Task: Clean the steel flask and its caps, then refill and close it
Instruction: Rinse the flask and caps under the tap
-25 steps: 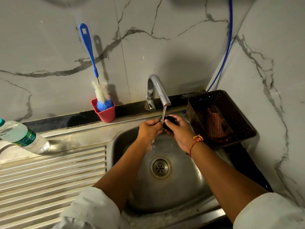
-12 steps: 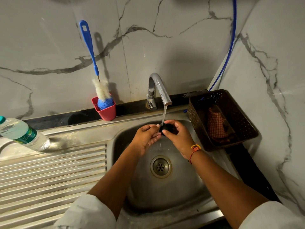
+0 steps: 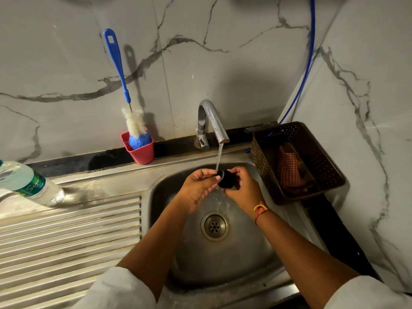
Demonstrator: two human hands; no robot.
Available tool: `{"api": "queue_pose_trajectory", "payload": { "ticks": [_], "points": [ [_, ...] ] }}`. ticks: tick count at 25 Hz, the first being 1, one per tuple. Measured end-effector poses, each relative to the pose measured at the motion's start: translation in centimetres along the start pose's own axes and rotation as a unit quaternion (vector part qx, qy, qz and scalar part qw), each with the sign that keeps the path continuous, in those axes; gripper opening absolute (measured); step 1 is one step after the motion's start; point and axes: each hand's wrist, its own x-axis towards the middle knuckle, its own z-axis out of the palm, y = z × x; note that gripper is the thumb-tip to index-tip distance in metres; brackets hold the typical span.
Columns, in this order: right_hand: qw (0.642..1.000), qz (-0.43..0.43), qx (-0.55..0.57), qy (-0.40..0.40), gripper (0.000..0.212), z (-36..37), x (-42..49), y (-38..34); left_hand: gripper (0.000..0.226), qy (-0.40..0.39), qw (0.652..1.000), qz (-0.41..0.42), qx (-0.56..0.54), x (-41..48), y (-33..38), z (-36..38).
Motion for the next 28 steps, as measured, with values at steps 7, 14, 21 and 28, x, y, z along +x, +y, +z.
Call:
{"api": "queue_pose_trajectory", "payload": {
  "ticks": [7, 14, 21, 28],
  "points": [
    [0.977, 0.1, 0.185, -0.015, 0.039, 0.9, 1.3, -2.1, 0.02, 0.04, 0.999, 0.005, 0.024, 0.6, 0.7, -0.7],
    [0.995, -0.05, -0.083, 0.014, 0.063, 1.9, 1.8, -3.3, 0.019, 0.049, 0.997, -0.061, 0.017, 0.5, 0.1, -0.8],
    [0.988, -0.07, -0.133, 0.042, 0.061, 0.5, 1.8, -2.1, 0.019, 0.134, 0.983, 0.013, 0.126, 1.0, 1.3, -0.7],
    [0.982, -0.098, -0.16, -0.026, 0.064, 1.7, 0.9, -3.5, 0.051, 0.171, 0.943, 0.12, 0.259, 3.6, 5.9, 0.8]
  ]
}}
